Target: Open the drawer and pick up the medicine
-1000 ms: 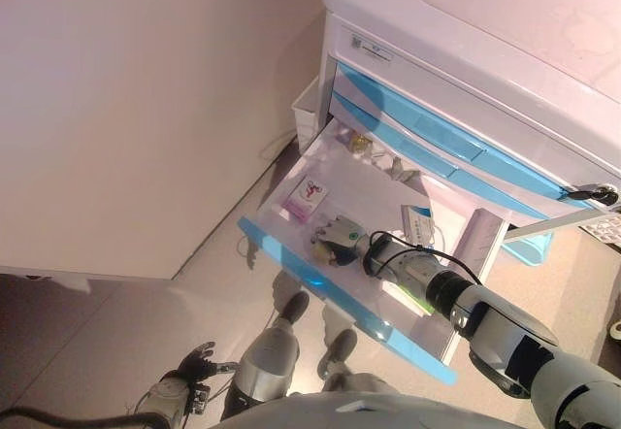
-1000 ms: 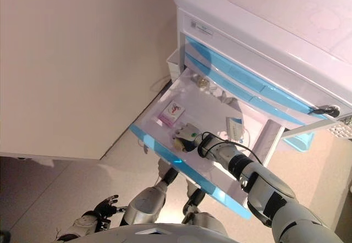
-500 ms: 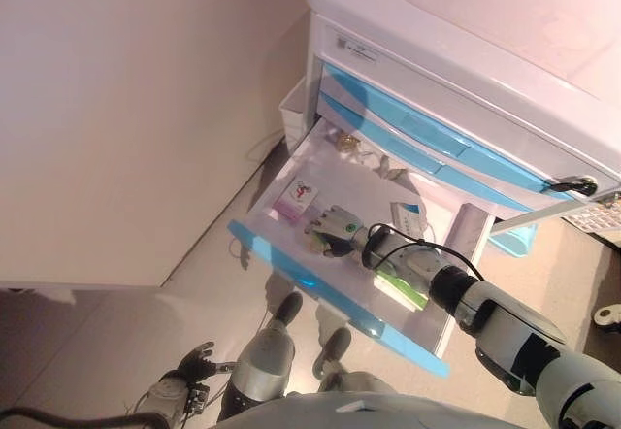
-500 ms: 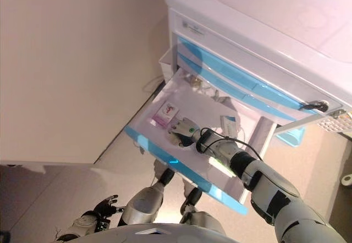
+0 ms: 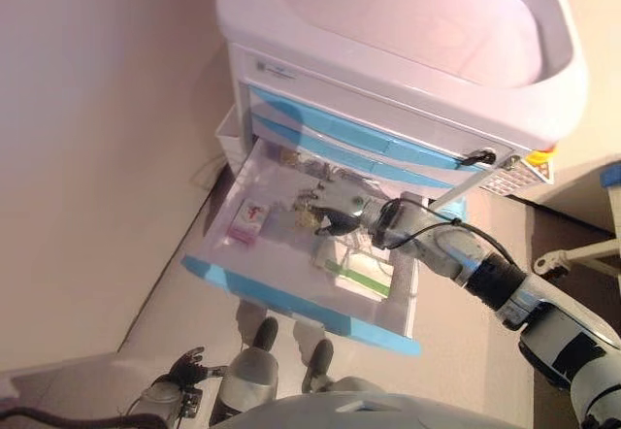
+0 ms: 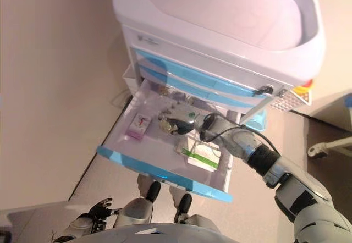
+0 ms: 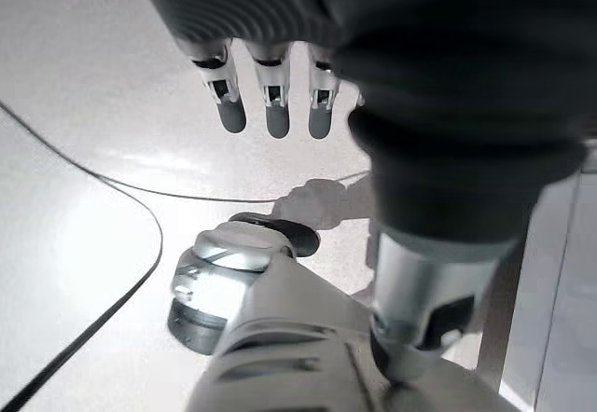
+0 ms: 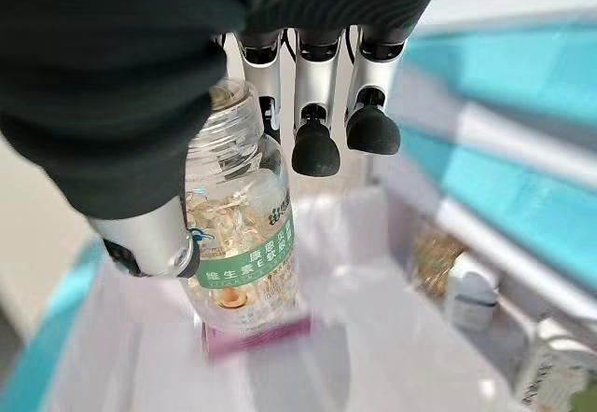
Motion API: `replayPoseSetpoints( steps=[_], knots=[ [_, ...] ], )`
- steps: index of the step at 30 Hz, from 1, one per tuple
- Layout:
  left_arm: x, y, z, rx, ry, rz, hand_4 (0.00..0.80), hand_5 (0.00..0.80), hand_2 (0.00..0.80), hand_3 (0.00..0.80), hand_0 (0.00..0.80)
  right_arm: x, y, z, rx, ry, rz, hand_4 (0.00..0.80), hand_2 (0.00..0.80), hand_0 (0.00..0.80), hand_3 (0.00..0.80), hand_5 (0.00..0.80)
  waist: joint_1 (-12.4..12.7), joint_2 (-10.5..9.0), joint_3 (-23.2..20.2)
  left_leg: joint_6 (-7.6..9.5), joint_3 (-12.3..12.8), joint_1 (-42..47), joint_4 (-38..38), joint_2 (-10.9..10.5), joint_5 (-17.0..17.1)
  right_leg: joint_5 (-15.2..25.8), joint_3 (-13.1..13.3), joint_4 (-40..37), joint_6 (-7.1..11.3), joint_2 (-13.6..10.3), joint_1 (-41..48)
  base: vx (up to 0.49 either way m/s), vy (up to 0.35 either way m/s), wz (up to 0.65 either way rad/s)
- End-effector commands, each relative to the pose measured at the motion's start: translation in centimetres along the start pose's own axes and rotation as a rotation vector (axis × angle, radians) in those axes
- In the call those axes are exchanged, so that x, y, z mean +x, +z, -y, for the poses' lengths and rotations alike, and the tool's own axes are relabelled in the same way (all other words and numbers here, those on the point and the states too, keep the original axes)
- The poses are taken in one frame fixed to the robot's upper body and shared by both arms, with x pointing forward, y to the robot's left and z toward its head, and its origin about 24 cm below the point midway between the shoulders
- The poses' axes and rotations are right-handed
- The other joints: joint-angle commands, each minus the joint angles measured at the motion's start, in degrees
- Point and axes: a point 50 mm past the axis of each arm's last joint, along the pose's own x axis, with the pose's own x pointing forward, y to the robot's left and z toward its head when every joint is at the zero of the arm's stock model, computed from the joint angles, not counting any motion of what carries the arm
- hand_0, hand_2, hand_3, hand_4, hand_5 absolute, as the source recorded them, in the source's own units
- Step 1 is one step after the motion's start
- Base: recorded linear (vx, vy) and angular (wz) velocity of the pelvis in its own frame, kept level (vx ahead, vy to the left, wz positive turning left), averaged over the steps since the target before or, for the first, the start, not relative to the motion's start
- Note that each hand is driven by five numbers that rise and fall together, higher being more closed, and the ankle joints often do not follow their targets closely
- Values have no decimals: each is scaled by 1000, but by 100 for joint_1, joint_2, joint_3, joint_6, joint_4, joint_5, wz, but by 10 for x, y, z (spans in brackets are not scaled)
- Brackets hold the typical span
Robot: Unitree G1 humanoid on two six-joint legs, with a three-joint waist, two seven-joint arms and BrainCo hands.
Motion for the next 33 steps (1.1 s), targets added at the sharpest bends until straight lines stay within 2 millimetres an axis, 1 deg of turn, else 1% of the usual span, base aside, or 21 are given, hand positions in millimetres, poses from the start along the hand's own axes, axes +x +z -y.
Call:
replayPoseSetpoints(
  steps=[1, 4, 5, 7, 8, 9, 11, 17, 22, 25, 28, 30, 31, 33],
  knots=[
    [-3, -22, 5, 2, -3, -86, 0, 0, 0, 0, 0, -12, 4, 31, 132, 33, 49, 800, 800, 800, 800, 800, -168, 118, -462, 197, 70, -29, -16, -263, -500, -203, 134, 417, 314, 120, 28, -12, 22, -27],
    [-4, -26, 5, -14, 0, -99, 0, 0, 0, 0, 0, -23, 2, 54, 201, 101, 68, 800, 800, 800, 800, 800, -312, 124, -507, 202, 211, 26, -8, -244, -520, -196, 264, 427, 308, 133, 32, -11, 23, -28],
    [-4, -27, 4, -21, 1, -107, 0, 0, 0, 0, 0, -29, 0, 65, 230, 125, 75, 800, 800, 800, 800, 800, -375, 119, -536, 205, 269, 51, -5, -234, -528, -199, 310, 430, 305, 138, 40, 3, 18, -19],
    [-5, -30, 3, -25, 1, -113, 0, 0, 0, 0, 0, -36, -4, 77, 252, 156, 80, 800, 800, 800, 800, 800, -429, 114, -561, 206, 336, 87, 2, -223, -540, -200, 366, 437, 300, 144, 52, 10, 16, -25],
    [-5, -30, 4, -26, 1, -113, 0, 0, 0, 0, 0, -37, -4, 78, 255, 158, 80, 800, 800, 800, 800, 800, -430, 115, -561, 206, 343, 91, 2, -222, -542, -200, 372, 437, 299, 145, 53, 20, 24, -28],
    [-6, -32, 3, -31, 3, -120, 0, 0, 0, 0, 0, -43, -10, 93, 299, 166, 76, 800, 800, 800, 800, 800, -487, 105, -598, 206, 395, 123, 9, -217, -551, -199, 412, 443, 297, 151, 63, 22, 21, -20],
    [-7, -35, 3, -35, 4, -126, 0, 0, 0, 0, 0, -47, -16, 105, 351, 171, 65, 800, 800, 800, 800, 800, -530, 92, -636, 205, 437, 155, 20, -217, -565, -200, 456, 438, 296, 154, 83, 27, 22, -18],
    [-9, -43, 4, -44, 3, -154, 0, 0, 0, 0, 0, -55, -32, 128, 423, 139, 17, 800, 800, 800, 800, 800, -625, 96, -745, 203, 515, 223, 12, -220, -573, -193, 523, 418, 300, 159, 138, 29, 17, -10],
    [-9, -45, 4, -42, 3, -174, 0, 0, 0, 0, 0, -58, -50, 146, 429, 61, -58, 800, 800, 800, 800, 800, -662, 95, -795, 202, 532, 273, 14, -231, -579, -190, 540, 408, 292, 156, 183, 32, 17, -6],
    [-10, -47, 4, -45, 4, -184, 0, 0, 0, 0, 0, -59, -64, 161, 404, -23, -125, 800, 800, 800, 800, 800, -651, 93, -820, 196, 508, 296, 19, -248, -584, -200, 527, 409, 285, 157, 210, 42, 24, 2],
    [-10, -49, 4, -40, 3, -190, 0, 0, 0, 0, 0, -65, -80, 180, 371, -120, -206, 800, 800, 800, 800, 800, -602, 86, -822, 189, 451, 310, 34, -268, -587, -219, 475, 401, 280, 143, 261, 48, 26, 2],
    [-10, -49, 5, -35, 1, -193, 0, 0, 0, 0, 0, -66, -87, 187, 366, -157, -240, 800, 800, 800, 800, 800, -574, 85, -820, 187, 409, 315, 37, -280, -583, -229, 443, 406, 277, 137, 279, 43, 16, 8],
    [-11, -49, 4, -30, 1, -197, 0, 0, 0, 0, 0, -70, -94, 194, 357, -194, -278, 800, 800, 800, 800, 800, -536, 74, -831, 185, 372, 315, 42, -291, -586, -243, 400, 407, 272, 127, 293, 45, 19, 13],
    [-11, -50, 2, -29, 1, -199, 0, 0, 0, 0, 0, -74, -103, 202, 348, -244, -333, 800, 800, 800, 800, 800, -499, 67, -843, 186, 318, 317, 45, -309, -583, -251, 357, 408, 265, 121, 308, 57, 24, 13]
  ],
)
